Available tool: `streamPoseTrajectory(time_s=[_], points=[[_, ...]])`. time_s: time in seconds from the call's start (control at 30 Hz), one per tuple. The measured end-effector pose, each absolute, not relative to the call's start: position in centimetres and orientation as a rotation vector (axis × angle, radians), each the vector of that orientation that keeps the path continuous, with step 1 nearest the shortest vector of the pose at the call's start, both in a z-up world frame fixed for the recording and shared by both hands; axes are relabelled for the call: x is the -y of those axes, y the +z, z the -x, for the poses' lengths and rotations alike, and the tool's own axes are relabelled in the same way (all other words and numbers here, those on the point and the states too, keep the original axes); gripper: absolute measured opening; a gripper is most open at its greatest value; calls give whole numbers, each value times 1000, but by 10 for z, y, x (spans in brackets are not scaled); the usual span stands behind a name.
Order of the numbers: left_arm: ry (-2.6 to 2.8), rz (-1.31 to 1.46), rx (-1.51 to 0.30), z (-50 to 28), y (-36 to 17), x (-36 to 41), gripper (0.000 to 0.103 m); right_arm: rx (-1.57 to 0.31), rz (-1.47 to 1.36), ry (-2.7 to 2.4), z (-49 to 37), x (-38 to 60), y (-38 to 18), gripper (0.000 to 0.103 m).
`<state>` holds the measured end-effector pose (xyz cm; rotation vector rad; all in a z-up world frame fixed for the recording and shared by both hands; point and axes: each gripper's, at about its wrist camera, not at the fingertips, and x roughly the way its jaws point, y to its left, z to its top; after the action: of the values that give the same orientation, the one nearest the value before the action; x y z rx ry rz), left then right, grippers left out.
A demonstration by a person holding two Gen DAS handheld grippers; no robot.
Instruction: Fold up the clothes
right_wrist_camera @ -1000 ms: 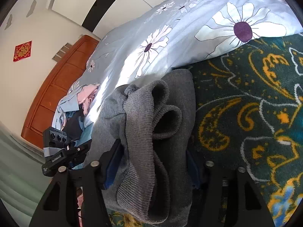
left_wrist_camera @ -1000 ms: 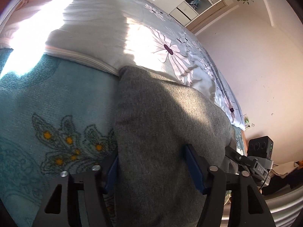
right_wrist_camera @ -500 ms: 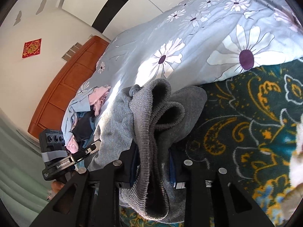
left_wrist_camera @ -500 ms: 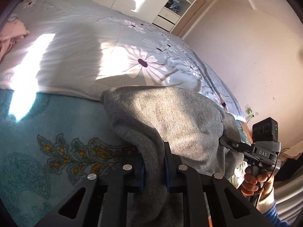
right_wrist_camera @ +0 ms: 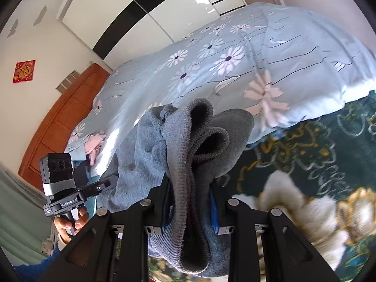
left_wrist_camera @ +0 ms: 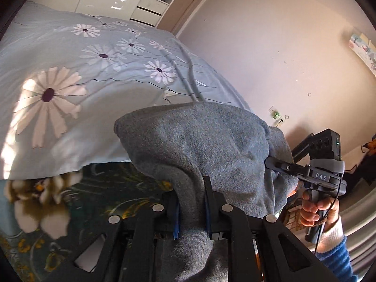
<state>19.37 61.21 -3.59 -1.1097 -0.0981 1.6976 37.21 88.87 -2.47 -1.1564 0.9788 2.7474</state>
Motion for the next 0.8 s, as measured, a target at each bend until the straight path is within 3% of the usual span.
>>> streamPoseTrajectory(time_s=[0.17, 0.4, 0.53, 0.67, 0.8], points=[[1634, 1113, 53, -214, -43, -682, 17, -967, 1194, 2695, -399, -959, -24, 29], [1614, 1187, -28, -228, -88, -737, 17, -1145, 1181, 2547, -415, -1003, -85, 30], [1587, 1263, 22, -225, -117, -738, 19, -1235, 1169, 2464, -425, -1026, -118, 32], [1580, 1256, 9, -225, -111, -737, 21, -1237, 1135, 2478, -433, -1026, -113, 32], [1586, 1248, -4, -223, -100, -725, 23, -1130, 1157, 2465, -441, -1018, -93, 41]])
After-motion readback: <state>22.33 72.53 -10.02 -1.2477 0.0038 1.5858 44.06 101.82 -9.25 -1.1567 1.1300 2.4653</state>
